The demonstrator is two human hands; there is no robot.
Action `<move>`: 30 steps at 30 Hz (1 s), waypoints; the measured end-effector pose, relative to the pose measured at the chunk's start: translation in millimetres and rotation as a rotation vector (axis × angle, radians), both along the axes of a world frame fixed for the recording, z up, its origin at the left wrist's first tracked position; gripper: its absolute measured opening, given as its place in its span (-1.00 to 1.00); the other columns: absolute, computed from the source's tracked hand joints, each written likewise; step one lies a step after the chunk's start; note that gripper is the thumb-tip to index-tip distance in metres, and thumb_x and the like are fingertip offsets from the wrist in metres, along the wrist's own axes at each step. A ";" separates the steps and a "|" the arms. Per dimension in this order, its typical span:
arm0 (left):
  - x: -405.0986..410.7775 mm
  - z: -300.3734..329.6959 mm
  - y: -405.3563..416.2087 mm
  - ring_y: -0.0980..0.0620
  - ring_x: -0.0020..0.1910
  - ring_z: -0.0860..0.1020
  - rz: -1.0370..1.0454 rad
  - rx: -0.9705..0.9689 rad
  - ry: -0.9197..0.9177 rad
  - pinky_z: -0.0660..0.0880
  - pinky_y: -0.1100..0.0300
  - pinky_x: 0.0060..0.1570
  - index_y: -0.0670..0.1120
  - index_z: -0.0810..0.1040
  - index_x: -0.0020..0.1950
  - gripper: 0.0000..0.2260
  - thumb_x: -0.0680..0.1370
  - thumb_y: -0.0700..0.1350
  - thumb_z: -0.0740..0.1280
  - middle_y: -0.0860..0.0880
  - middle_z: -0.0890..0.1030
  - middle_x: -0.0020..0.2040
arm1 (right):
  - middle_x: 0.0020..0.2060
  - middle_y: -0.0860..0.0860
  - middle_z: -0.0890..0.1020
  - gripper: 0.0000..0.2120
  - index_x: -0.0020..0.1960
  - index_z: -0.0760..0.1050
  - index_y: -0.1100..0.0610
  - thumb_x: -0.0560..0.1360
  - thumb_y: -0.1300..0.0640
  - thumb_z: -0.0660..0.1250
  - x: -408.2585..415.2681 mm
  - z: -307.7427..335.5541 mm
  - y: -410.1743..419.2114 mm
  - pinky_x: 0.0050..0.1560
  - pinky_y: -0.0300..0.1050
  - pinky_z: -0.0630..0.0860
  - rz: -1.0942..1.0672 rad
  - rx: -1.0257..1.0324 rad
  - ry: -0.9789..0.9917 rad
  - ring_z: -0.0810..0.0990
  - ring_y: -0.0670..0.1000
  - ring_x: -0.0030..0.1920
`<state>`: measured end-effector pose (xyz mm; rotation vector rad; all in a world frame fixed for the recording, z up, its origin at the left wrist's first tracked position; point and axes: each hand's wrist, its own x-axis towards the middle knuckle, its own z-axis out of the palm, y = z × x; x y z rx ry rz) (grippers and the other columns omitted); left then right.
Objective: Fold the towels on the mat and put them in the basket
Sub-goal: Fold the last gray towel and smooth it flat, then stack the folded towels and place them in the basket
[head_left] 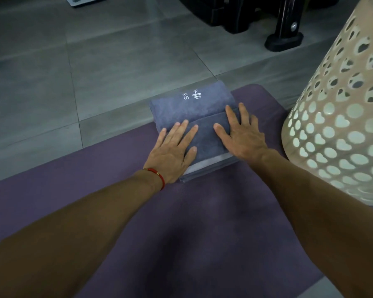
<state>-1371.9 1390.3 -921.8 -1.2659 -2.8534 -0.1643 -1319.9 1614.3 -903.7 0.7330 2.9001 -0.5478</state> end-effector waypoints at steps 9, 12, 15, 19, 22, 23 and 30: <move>3.8 58.0 17.4 -0.04 0.59 -0.23 0.097 -0.205 -0.136 -0.18 -0.23 0.51 0.12 -0.22 0.60 -0.49 0.68 0.13 -0.15 0.04 -0.22 0.62 | 0.61 -0.06 -0.27 -0.31 0.61 -0.24 -0.18 0.58 -0.40 -0.15 -7.7 39.0 -2.8 0.42 0.56 -0.18 0.014 0.084 -0.137 -0.31 0.22 0.58; 14.0 88.9 17.5 -0.05 0.59 -0.23 0.113 -0.163 -0.172 -0.18 -0.26 0.50 0.14 -0.19 0.61 -0.50 0.68 0.13 -0.13 0.06 -0.21 0.62 | 0.62 -0.06 -0.21 -0.39 0.62 -0.17 -0.19 0.63 -0.32 -0.11 4.6 66.8 -8.8 0.43 0.54 -0.18 -0.033 0.061 -0.021 -0.29 0.19 0.59; 30.7 122.4 3.2 -0.07 0.59 -0.21 0.128 -0.124 -0.213 -0.12 -0.25 0.51 0.13 -0.14 0.61 -0.50 0.68 0.12 -0.10 0.04 -0.18 0.62 | 0.63 -0.03 -0.13 -0.36 0.62 -0.08 -0.19 0.60 -0.37 -0.14 30.9 95.7 -13.7 0.47 0.49 -0.12 -0.024 0.057 -0.005 -0.20 0.19 0.61; 78.9 175.4 -35.0 -0.11 0.54 0.14 0.123 -0.005 -0.279 0.22 -0.11 0.45 0.05 0.14 0.58 -0.50 0.63 -0.02 0.12 -0.07 0.16 0.58 | 0.59 0.16 0.10 -0.26 0.56 0.17 -0.03 0.54 -0.43 -0.14 85.5 135.8 -27.2 0.48 0.29 0.19 0.073 0.101 -0.130 0.10 0.25 0.57; 132.5 216.9 -72.9 -0.13 0.34 0.41 0.134 0.128 -0.369 0.44 0.01 0.24 0.02 0.40 0.42 -0.61 0.58 -0.07 0.21 -0.07 0.47 0.37 | 0.36 0.21 0.44 -0.54 0.41 0.41 0.14 0.62 -0.10 0.21 140.0 183.2 -59.2 0.36 0.01 0.37 0.210 0.118 -0.176 0.45 0.23 0.35; 150.0 228.7 -84.7 -0.11 0.33 0.42 0.124 0.150 -0.381 0.45 0.02 0.23 0.03 0.41 0.41 -0.62 0.57 -0.06 0.23 -0.06 0.49 0.34 | 0.30 0.19 0.49 -0.59 0.35 0.46 0.13 0.60 -0.07 0.25 159.3 203.2 -73.6 0.33 -0.02 0.40 0.250 0.115 -0.229 0.49 0.21 0.31; 228.1 247.0 -141.2 -0.09 0.34 0.42 0.052 0.288 -0.494 0.38 0.05 0.33 0.04 0.45 0.38 -0.61 0.54 -0.01 0.24 -0.02 0.51 0.32 | 0.33 0.05 0.51 -0.56 0.42 0.39 -0.06 0.59 -0.16 0.21 270.8 294.1 -156.1 0.36 0.00 0.38 0.386 0.119 -0.411 0.45 0.10 0.35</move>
